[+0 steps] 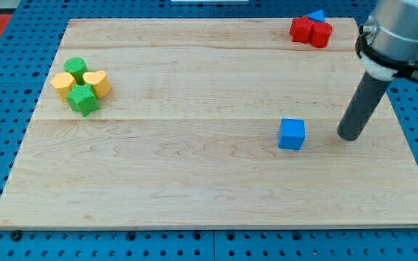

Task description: Drag the blue cube towards the group of blocks at the top right side of the board

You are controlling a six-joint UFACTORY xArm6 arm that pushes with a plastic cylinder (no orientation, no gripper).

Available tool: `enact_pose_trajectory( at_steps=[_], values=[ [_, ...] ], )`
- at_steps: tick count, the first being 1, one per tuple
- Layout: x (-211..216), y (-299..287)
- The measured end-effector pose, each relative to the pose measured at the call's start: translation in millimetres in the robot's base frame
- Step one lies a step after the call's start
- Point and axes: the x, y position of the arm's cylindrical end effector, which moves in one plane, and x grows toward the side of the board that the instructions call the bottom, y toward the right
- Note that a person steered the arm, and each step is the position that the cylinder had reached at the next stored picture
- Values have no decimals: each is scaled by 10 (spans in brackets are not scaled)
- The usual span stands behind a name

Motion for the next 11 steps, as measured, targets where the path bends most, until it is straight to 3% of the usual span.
enact_pose_trajectory(
  at_steps=[2,4,6,9,11],
  values=[
    [485,-781],
    [324,-1200],
    [-146,-844],
    [237,-623],
    [-73,-592]
  ],
)
